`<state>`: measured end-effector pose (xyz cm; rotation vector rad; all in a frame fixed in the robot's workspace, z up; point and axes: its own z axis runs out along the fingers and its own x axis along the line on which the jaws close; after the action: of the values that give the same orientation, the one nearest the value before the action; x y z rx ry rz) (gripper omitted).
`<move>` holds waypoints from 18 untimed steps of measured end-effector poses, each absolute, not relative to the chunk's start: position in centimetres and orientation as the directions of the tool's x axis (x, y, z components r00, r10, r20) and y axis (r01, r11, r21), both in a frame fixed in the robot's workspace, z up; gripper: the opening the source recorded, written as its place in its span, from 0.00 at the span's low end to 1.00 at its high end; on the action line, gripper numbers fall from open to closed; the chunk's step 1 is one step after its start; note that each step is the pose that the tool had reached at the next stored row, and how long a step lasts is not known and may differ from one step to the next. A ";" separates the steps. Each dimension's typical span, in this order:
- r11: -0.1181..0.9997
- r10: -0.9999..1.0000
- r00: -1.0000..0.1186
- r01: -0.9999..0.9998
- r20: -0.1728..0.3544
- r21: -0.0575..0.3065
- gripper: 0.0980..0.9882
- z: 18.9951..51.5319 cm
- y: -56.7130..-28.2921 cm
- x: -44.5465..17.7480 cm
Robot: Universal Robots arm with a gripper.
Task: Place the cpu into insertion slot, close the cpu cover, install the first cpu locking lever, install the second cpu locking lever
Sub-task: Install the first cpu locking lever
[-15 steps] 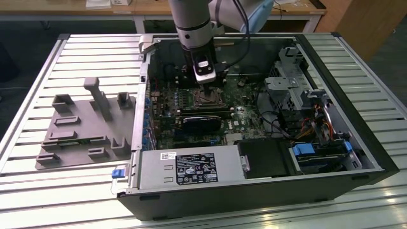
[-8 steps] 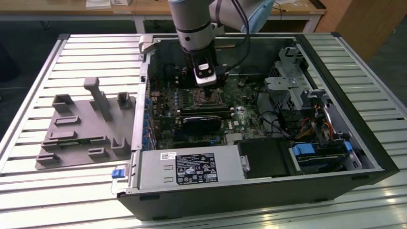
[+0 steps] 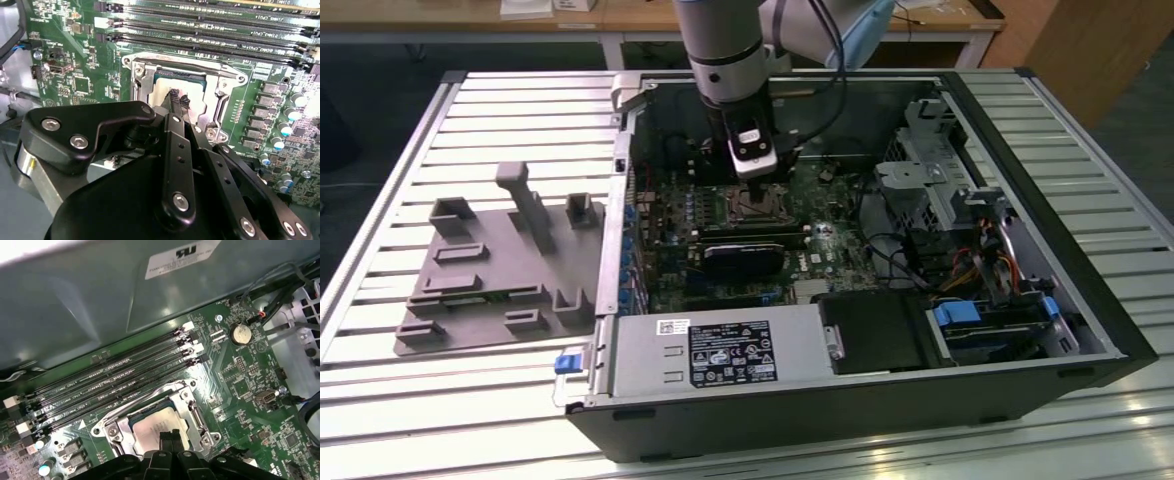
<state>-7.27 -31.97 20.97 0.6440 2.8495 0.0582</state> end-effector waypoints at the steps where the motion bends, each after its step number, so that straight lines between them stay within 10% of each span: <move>1: 0.905 0.425 -0.882 0.416 -0.205 0.086 0.00 21.2 -32.0 -7.3; 18: 0.924 0.383 -0.900 0.374 -0.208 0.083 0.00 23.2 -32.0 -7.3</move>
<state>-7.27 -31.97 23.18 0.5700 2.8632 0.0603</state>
